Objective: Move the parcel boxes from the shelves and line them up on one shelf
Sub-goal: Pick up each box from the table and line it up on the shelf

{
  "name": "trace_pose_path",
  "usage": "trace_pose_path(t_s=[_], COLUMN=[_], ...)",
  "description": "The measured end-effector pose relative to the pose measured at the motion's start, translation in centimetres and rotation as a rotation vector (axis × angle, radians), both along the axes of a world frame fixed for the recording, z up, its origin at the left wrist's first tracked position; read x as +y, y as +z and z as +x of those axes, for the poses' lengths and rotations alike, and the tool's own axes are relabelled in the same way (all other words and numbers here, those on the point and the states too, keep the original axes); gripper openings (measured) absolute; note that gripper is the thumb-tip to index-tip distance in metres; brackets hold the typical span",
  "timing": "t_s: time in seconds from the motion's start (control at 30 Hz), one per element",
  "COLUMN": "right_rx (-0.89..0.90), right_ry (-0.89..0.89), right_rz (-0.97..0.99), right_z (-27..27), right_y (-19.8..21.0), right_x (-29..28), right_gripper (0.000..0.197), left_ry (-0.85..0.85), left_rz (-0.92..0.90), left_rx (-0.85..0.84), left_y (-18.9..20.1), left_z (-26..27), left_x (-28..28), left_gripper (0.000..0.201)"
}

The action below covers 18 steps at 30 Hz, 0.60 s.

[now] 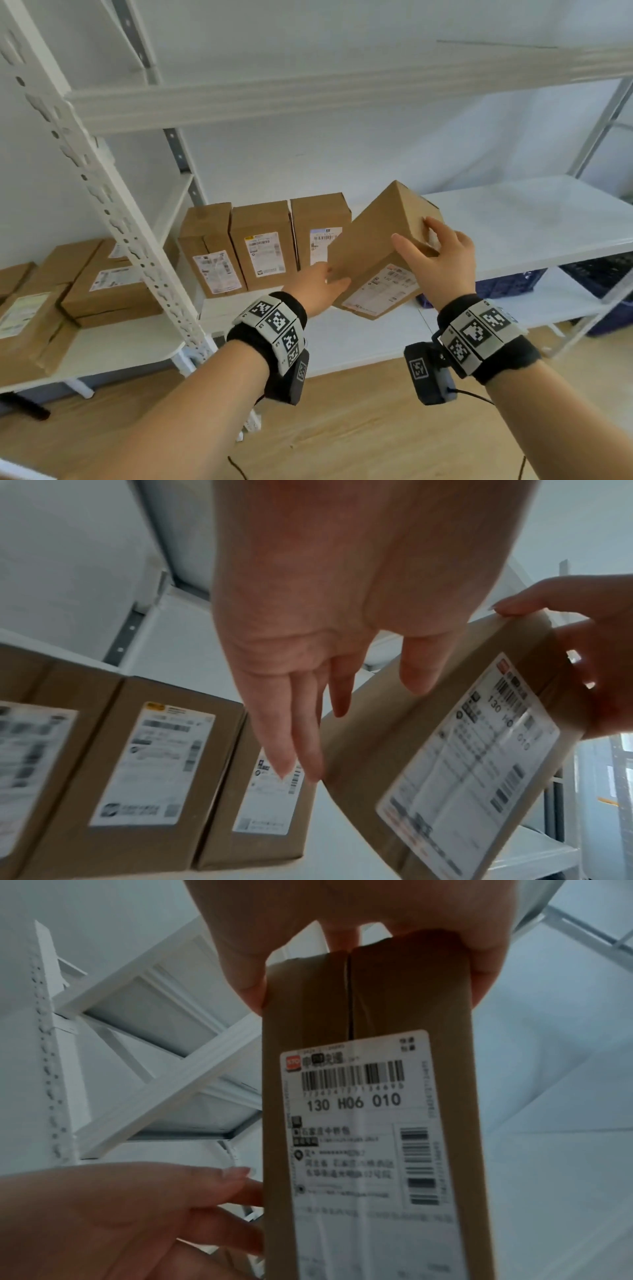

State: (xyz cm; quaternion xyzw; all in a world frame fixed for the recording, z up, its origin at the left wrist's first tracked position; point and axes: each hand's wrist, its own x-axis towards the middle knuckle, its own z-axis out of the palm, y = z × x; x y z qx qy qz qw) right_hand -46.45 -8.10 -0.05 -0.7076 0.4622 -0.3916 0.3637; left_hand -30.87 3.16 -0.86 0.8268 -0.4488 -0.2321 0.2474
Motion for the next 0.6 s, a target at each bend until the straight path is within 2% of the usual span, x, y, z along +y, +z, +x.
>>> trace_pose_path(t_s=[0.1, 0.23, 0.43, 0.6], right_rx=[0.179, 0.381, 0.493, 0.561], right_ry=[-0.066, -0.092, -0.035, 0.069], right_rz=[-0.073, -0.149, -0.206, -0.224], right_z=[1.0, 2.6, 5.8, 8.4], right_y=[0.4, 0.2, -1.7, -3.3], right_x=[-2.6, -5.8, -9.4, -12.9], right_gripper=[0.067, 0.07, 0.069, 0.071], left_ry=[-0.03, -0.032, -0.049, -0.057], left_rz=[-0.005, -0.114, -0.233, -0.146], left_rx=[-0.038, -0.17, -0.366, -0.498], left_y=[0.1, 0.6, 0.0, -0.7], left_z=[2.0, 4.4, 6.7, 8.0], left_x=[-3.5, -7.7, -12.1, -15.2], left_gripper=[0.06, 0.052, 0.041, 0.045])
